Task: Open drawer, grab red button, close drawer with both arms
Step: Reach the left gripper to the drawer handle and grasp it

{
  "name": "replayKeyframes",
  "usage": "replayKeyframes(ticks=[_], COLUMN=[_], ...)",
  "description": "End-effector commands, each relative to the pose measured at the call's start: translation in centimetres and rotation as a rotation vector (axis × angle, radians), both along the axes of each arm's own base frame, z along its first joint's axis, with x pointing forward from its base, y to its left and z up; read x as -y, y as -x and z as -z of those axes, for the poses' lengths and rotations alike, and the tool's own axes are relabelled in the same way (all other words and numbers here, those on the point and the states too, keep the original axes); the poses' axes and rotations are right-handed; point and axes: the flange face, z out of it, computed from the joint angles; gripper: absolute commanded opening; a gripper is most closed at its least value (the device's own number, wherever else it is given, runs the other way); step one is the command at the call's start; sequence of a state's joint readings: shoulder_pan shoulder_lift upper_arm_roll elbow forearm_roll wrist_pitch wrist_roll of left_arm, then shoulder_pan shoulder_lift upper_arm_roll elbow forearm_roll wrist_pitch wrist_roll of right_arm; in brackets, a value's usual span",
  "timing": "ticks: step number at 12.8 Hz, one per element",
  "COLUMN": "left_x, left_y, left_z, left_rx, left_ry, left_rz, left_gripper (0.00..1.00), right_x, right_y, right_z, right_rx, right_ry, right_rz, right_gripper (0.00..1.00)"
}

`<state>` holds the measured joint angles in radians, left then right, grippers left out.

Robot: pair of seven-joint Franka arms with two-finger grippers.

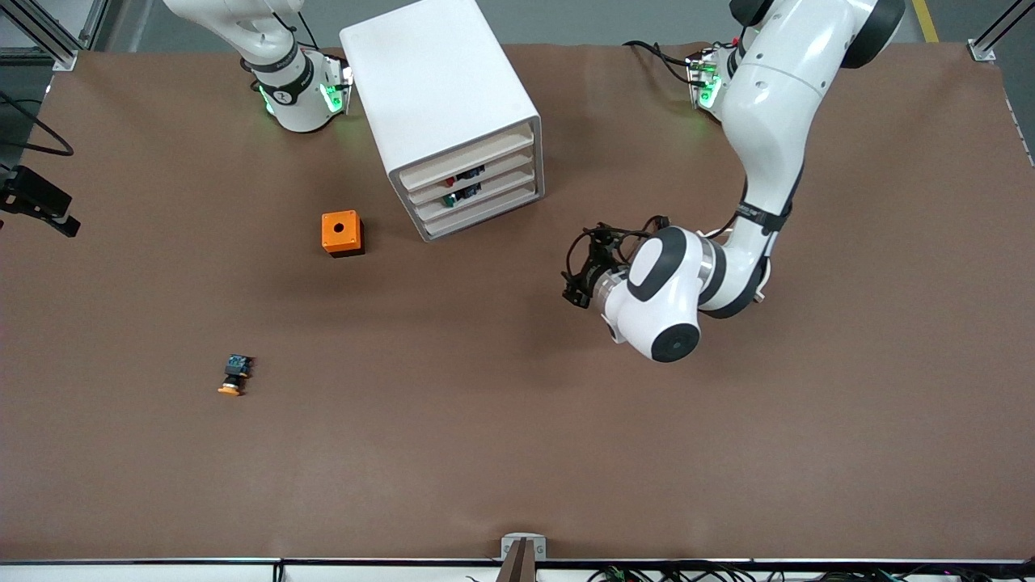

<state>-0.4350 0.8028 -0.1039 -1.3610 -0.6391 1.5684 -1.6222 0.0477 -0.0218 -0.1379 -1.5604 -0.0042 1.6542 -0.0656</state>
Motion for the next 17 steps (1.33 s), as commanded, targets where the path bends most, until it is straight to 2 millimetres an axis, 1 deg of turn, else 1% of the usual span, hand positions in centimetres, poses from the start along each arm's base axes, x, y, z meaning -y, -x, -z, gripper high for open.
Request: replayKeyframes(ticks=[1, 2, 3, 4, 5, 6, 7, 9, 11, 13, 15, 16, 17], left_x=[1.1, 1.1, 1.9, 3.4, 4.0, 4.1, 4.5, 6.6, 7.9, 8.8, 9.7, 10.0, 10.3], left_y=[0.2, 0.3, 1.0, 2.0, 2.3, 2.5, 3.2, 5.0, 6.6, 8.2, 10.0, 10.5, 11.0], left_z=[0.6, 0.8, 1.6, 2.0, 2.5, 2.5, 2.9, 3.3, 4.2, 4.6, 5.5, 5.7, 5.8], left_rx=[-0.127, -0.178, -0.246, -0.313, -0.376, -0.419, -0.481, -0.606, -0.67, -0.703, -0.745, -0.749, -0.755], left_ry=[-0.06, -0.124, -0.177, -0.211, -0.245, -0.281, -0.298, -0.296, -0.375, -0.411, -0.457, -0.47, -0.476], left_rz=[-0.148, -0.208, -0.266, -0.311, -0.361, -0.388, -0.387, -0.39, -0.393, -0.352, -0.313, -0.302, -0.291], left_gripper=[0.99, 0.99, 0.99, 0.99, 0.99, 0.97, 0.95, 0.88, 0.79, 0.74, 0.73, 0.7, 0.64], right_x=[0.2, 0.2, 0.0, 0.0, 0.0, 0.0, -0.2, -0.8, -2.2, -3.7, -5.6, -6.7, -7.4], right_y=[0.2, 0.2, 0.2, 0.1, 0.2, 0.2, 0.2, 0.1, 0.1, -0.3, -0.6, -0.8, -0.9], right_z=[0.1, 0.1, 0.1, 0.1, 0.1, 0.1, 0.2, 0.5, 0.8, 1.9, 2.6, 3.0, 3.4], right_rx=[-0.011, -0.011, -0.011, -0.009, -0.009, -0.011, -0.012, -0.019, -0.04, -0.075, -0.087, -0.096, -0.113], right_ry=[0.012, 0.012, 0.012, 0.012, 0.014, 0.012, 0.013, 0.004, -0.008, -0.021, -0.028, -0.035, -0.063], right_rz=[0.008, 0.008, 0.007, 0.007, 0.007, 0.007, 0.004, 0.066, 0.133, 0.191, 0.286, 0.306, 0.322], right_gripper=[1.0, 1.0, 1.0, 1.0, 1.0, 1.0, 1.0, 1.0, 1.0, 1.0, 1.0, 1.0, 1.0])
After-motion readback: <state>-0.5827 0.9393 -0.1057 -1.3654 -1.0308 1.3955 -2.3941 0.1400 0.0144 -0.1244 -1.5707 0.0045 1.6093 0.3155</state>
